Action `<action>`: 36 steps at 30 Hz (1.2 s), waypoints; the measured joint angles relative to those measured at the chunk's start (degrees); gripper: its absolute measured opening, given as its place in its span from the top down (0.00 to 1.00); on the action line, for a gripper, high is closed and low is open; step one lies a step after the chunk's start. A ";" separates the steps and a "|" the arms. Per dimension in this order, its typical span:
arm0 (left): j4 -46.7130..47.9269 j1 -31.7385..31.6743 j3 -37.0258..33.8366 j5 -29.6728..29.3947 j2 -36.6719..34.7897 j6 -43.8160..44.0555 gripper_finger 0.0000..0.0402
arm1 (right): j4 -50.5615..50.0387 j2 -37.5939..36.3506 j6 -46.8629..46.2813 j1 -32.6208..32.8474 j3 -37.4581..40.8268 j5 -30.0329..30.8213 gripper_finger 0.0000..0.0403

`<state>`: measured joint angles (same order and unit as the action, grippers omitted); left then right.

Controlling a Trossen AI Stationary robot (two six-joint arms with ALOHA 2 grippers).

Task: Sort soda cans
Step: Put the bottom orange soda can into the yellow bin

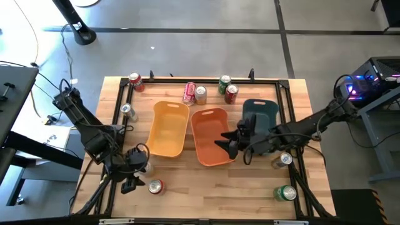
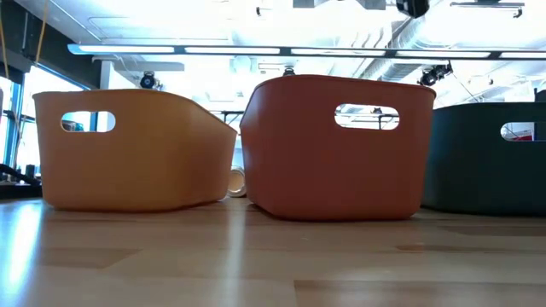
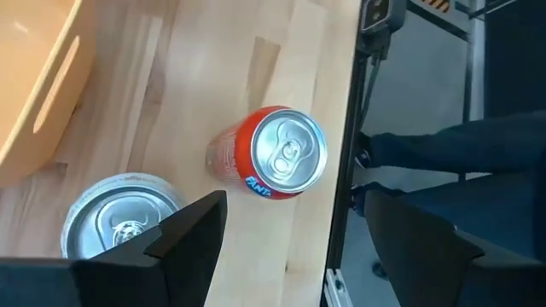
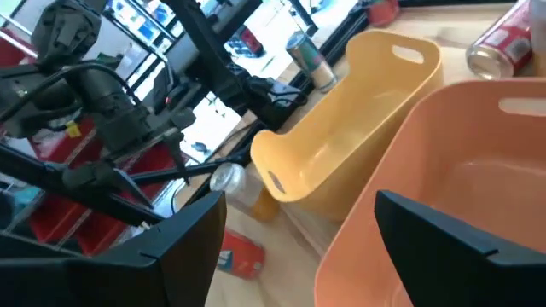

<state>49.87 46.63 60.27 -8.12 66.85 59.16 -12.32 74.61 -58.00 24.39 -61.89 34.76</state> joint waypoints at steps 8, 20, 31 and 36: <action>0.28 -3.28 8.98 -3.02 8.03 -6.14 0.32 | -0.24 0.00 1.07 3.61 0.00 -0.77 0.27; 22.14 -1.87 27.25 -3.51 24.93 -14.36 0.32 | -8.91 0.00 1.42 6.21 0.00 -5.33 0.27; 20.09 2.47 26.94 -5.95 32.28 -12.88 0.32 | -15.34 0.00 2.85 6.00 0.00 -5.53 0.27; 21.15 2.35 25.97 -5.70 35.25 -13.78 0.32 | -16.20 0.00 2.87 6.00 0.00 -5.73 0.27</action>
<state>71.01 48.98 86.24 -13.82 102.10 45.38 -28.52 74.61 -55.13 30.39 -61.89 29.04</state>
